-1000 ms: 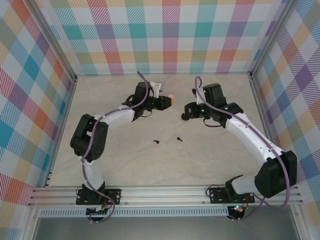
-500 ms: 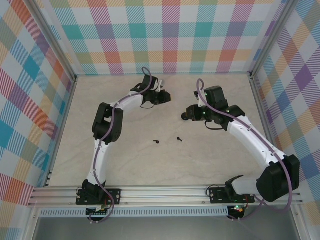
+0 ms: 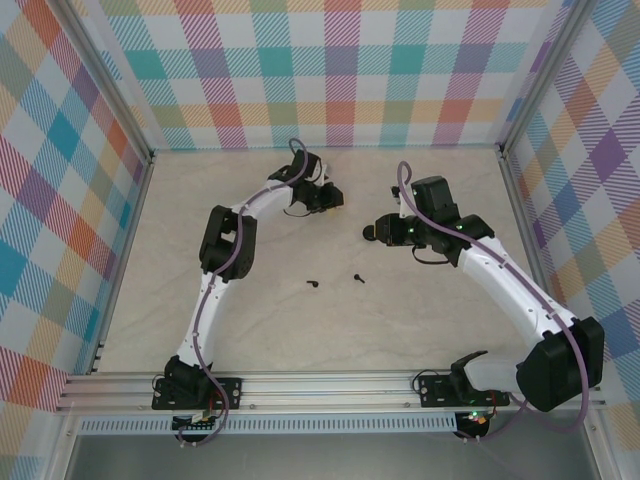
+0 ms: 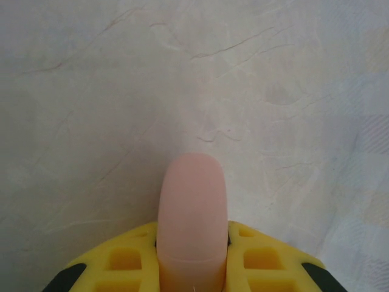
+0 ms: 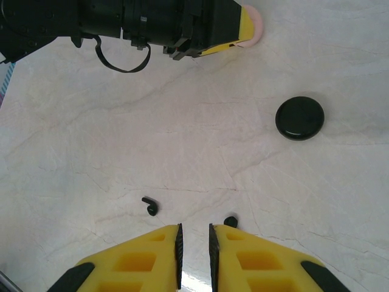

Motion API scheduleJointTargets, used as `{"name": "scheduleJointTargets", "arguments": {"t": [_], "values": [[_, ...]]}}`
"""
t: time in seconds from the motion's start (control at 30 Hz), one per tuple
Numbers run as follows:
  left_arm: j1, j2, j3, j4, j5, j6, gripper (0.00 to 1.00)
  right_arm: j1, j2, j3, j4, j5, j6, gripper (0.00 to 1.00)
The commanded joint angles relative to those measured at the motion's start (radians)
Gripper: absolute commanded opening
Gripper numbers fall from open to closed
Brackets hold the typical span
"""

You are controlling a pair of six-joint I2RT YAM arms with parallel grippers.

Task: Insert wireless bluetooth earbuds into charging case

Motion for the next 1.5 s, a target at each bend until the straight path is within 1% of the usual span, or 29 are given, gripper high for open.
{"name": "scheduleJointTargets", "arguments": {"t": [0.0, 0.07, 0.17, 0.2, 0.3, 0.37, 0.53, 0.7, 0.83, 0.97, 1.03, 1.1, 1.2, 1.33, 1.4, 1.47], "values": [[0.020, 0.026, 0.030, -0.055, -0.022, -0.020, 0.17, 0.003, -0.018, -0.009, -0.016, 0.009, 0.009, 0.23], [0.021, 0.035, 0.032, -0.069, -0.027, -0.018, 0.22, 0.002, -0.018, -0.009, -0.020, 0.009, 0.009, 0.23], [0.023, 0.037, 0.027, -0.089, -0.049, -0.020, 0.35, 0.003, -0.021, -0.011, -0.020, 0.016, 0.010, 0.23], [0.023, 0.035, 0.025, -0.096, -0.058, -0.020, 0.42, 0.003, -0.021, -0.011, -0.020, 0.018, 0.011, 0.23], [0.024, 0.009, -0.006, -0.087, -0.096, -0.011, 0.58, 0.002, -0.020, -0.011, -0.020, 0.026, 0.010, 0.24], [0.024, -0.014, -0.024, -0.086, -0.127, 0.002, 0.62, 0.002, -0.018, -0.011, -0.022, 0.032, 0.008, 0.24], [0.026, -0.102, -0.097, -0.091, -0.238, 0.033, 0.65, 0.002, -0.009, -0.008, -0.036, 0.067, 0.000, 0.24], [0.029, -0.212, -0.198, -0.066, -0.283, 0.067, 0.67, 0.001, 0.017, -0.001, -0.051, 0.105, -0.011, 0.27], [0.029, -0.311, -0.301, -0.037, -0.319, 0.103, 0.67, -0.004, 0.077, 0.031, -0.075, 0.115, -0.021, 0.33], [0.029, -0.453, -0.448, 0.015, -0.337, 0.139, 0.66, -0.017, 0.169, 0.074, -0.092, 0.099, -0.035, 0.39], [0.029, -0.531, -0.527, 0.037, -0.351, 0.147, 0.66, -0.022, 0.213, 0.095, -0.092, 0.089, -0.038, 0.45], [0.028, -0.622, -0.628, 0.083, -0.352, 0.144, 0.66, -0.027, 0.257, 0.119, -0.089, 0.083, -0.038, 0.50], [0.028, -0.727, -0.724, 0.082, -0.341, 0.139, 0.66, -0.036, 0.327, 0.163, -0.100, 0.079, -0.034, 0.60], [0.028, -0.828, -0.802, 0.049, -0.281, 0.131, 0.66, -0.041, 0.427, 0.233, -0.136, 0.092, -0.009, 0.67], [0.025, -0.878, -0.841, 0.037, -0.266, 0.131, 0.66, -0.040, 0.464, 0.251, -0.133, 0.095, 0.002, 0.71], [0.025, -0.926, -0.880, 0.031, -0.264, 0.127, 0.66, -0.041, 0.497, 0.272, -0.140, 0.103, 0.009, 0.73]]}}
